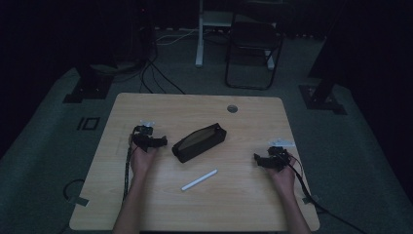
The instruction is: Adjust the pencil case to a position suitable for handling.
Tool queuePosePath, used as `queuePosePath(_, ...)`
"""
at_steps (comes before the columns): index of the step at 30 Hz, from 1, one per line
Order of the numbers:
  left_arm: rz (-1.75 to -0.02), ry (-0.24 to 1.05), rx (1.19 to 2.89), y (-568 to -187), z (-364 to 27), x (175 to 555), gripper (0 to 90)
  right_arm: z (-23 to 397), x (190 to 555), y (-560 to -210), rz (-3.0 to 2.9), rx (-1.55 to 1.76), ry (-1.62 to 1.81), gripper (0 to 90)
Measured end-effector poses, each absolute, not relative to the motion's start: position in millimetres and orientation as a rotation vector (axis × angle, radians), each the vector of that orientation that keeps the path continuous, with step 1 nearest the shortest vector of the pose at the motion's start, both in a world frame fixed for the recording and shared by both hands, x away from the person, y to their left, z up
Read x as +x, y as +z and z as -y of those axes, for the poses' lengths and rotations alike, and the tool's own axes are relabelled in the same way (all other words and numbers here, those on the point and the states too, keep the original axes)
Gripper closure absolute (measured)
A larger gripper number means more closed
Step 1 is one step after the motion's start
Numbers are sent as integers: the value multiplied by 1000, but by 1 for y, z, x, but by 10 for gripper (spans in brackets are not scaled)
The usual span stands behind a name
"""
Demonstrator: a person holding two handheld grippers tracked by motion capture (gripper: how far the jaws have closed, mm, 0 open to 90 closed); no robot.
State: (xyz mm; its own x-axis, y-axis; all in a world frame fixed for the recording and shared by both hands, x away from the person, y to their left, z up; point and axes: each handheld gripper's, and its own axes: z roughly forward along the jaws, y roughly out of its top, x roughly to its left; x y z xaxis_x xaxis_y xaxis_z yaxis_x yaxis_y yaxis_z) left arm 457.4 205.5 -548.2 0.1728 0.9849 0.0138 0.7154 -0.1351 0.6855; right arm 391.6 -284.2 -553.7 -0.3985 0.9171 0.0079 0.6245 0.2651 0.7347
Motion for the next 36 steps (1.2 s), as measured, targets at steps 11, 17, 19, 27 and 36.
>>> queuePosePath(11,-1648,631,1916,-539,-211,454,278,284,392,-554,-2120,1395,934,180)
queuePosePath(17,-1607,564,1866,-524,-215,442,363,284,392,-554,-2120,1395,935,180)
queuePosePath(19,-1571,566,1832,-516,-212,435,363,284,392,-554,-2120,1395,935,180)
queuePosePath(27,-1411,602,1803,-486,-198,401,368,284,392,-554,-2120,1395,935,181)
queuePosePath(36,-1311,620,1836,-477,-188,366,384,274,389,-547,-2139,1367,974,382)
